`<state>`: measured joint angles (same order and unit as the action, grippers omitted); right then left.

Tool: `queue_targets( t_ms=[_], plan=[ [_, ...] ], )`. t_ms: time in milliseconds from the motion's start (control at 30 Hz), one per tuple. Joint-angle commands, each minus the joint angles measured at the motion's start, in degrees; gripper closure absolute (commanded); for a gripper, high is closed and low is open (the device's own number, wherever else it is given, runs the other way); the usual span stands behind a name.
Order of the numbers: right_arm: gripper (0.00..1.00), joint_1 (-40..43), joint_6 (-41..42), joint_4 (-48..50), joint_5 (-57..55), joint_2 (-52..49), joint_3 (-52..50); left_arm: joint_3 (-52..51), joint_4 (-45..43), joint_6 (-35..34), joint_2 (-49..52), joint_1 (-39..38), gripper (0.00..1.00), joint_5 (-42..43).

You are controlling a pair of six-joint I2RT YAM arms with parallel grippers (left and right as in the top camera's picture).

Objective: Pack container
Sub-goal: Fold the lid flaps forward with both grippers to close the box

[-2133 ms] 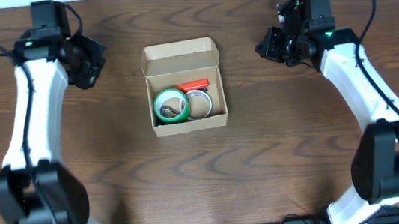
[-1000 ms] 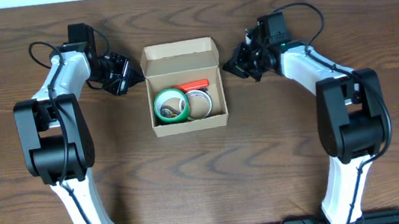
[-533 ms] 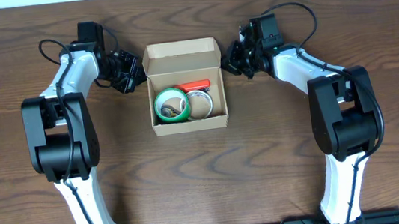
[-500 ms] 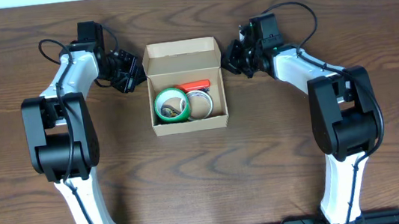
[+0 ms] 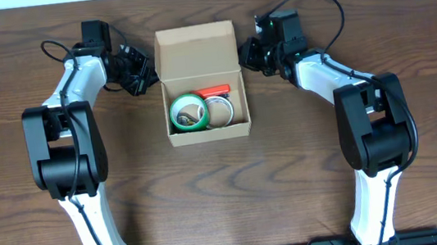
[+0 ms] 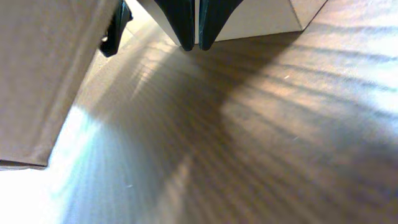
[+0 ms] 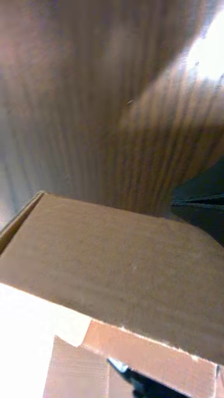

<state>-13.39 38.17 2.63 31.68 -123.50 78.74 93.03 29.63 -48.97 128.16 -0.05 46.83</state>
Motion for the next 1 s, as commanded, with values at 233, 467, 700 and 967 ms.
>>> queue_targets(
  t_ms=[233,467,700,967],
  plan=[
    [0.99,-0.5,-11.34,2.36,4.33,-0.35,0.33,0.9,-3.67,5.38,1.09,0.17,0.95,5.75],
    [0.99,0.07,-16.28,2.08,4.37,3.43,0.33,1.01,-4.02,7.93,1.07,1.81,0.95,8.55],
    [0.99,0.24,-19.19,1.57,4.39,6.99,0.33,2.05,-4.17,10.71,1.05,2.34,0.95,12.57],
    [0.99,0.22,-20.52,0.35,6.34,8.98,0.33,5.4,-3.48,13.29,1.05,2.36,0.95,17.57]
  ],
)
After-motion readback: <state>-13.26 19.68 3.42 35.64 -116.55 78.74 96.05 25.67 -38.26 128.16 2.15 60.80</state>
